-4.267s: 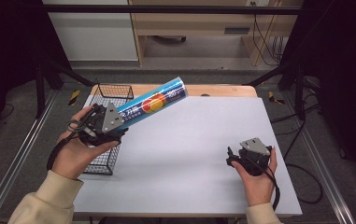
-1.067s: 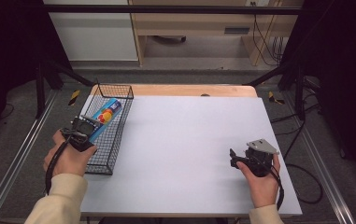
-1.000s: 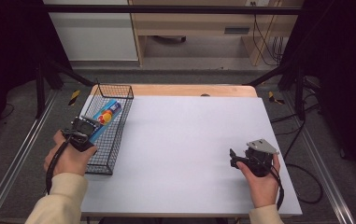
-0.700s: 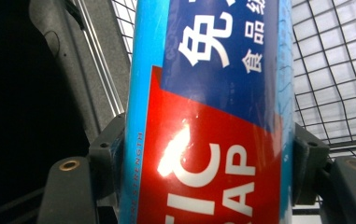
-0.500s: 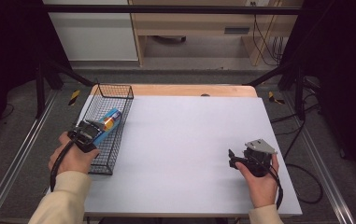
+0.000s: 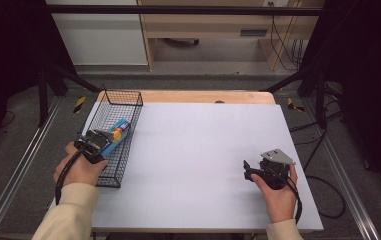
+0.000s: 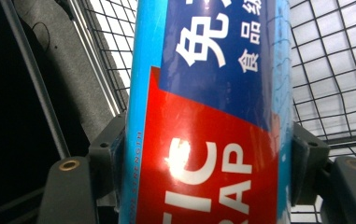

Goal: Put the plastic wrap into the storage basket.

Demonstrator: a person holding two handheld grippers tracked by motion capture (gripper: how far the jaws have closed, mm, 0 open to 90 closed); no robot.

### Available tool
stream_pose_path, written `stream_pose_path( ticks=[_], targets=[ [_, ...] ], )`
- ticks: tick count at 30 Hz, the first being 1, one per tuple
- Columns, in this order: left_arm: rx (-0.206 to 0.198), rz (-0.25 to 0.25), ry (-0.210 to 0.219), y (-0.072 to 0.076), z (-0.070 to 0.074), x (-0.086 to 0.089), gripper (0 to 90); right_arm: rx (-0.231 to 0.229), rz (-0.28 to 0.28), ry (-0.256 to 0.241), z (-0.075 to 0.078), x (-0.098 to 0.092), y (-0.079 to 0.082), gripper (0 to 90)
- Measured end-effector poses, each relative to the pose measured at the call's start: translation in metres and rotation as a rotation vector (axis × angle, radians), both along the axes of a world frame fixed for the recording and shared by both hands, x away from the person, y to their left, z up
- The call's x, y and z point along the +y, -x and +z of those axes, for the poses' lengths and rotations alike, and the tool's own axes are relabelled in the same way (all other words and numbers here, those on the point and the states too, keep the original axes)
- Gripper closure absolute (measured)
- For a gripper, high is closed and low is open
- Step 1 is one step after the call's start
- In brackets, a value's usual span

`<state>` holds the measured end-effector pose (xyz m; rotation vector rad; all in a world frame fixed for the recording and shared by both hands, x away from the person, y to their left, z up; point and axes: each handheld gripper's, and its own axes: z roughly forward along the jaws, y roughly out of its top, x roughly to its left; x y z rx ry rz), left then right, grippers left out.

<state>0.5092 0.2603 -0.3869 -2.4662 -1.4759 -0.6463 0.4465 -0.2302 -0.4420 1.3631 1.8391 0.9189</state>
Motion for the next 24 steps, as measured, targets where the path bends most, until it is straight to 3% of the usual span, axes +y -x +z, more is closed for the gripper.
stream_pose_path(
  ticks=[15, 24],
  targets=[
    [-0.019, -0.042, -0.056, -0.0009, -0.0033, -0.0051, 30.8, 0.007, 0.011, 0.002, -0.0008, -0.0004, -0.0005, 8.3],
    [-0.04, -0.066, -0.051, -0.0003, -0.0011, -0.006, 26.8, 0.011, 0.013, 0.004, -0.0012, -0.0008, -0.0007, 8.2]
  ],
)
